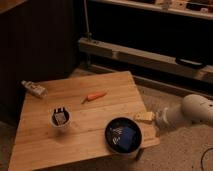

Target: Pick up the ceramic bowl

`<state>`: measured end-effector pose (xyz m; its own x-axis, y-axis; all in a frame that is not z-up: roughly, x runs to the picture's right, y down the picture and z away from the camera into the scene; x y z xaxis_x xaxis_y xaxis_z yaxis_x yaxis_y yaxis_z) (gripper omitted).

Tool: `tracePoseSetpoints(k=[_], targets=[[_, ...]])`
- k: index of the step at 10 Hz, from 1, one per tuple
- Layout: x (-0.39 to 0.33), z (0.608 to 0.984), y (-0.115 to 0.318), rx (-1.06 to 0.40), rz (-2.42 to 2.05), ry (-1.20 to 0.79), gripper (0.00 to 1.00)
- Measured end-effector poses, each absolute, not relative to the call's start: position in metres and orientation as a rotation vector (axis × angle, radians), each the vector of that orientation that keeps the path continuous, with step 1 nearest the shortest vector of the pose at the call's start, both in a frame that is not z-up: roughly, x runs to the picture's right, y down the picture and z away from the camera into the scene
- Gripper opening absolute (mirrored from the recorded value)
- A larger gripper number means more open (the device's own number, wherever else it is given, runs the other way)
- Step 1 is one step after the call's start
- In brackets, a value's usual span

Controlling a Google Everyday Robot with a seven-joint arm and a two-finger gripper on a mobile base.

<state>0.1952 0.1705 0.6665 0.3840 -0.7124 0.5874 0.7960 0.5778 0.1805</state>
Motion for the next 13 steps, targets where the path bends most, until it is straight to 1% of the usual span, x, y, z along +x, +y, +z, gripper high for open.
tracePoseSetpoints(k=[2,3,5,8,10,11,12,13], targets=[[0.193,0.674,0.165,-0.114,-1.009,-0.637,0.8],[0.19,0.686,0.156,-0.084,-1.044,-0.638,0.8],[0.193,0.696,0.154,-0.068,-1.06,-0.638,0.8],[0.212,0.729,0.164,-0.085,-1.036,-0.623,0.8],[0.224,0.737,0.171,-0.099,-1.023,-0.614,0.8],[0.227,0.741,0.174,-0.101,-1.014,-0.615,0.76],[0.229,0.742,0.177,-0.102,-1.004,-0.616,0.66],[0.23,0.742,0.179,-0.097,-1.004,-0.619,0.58]])
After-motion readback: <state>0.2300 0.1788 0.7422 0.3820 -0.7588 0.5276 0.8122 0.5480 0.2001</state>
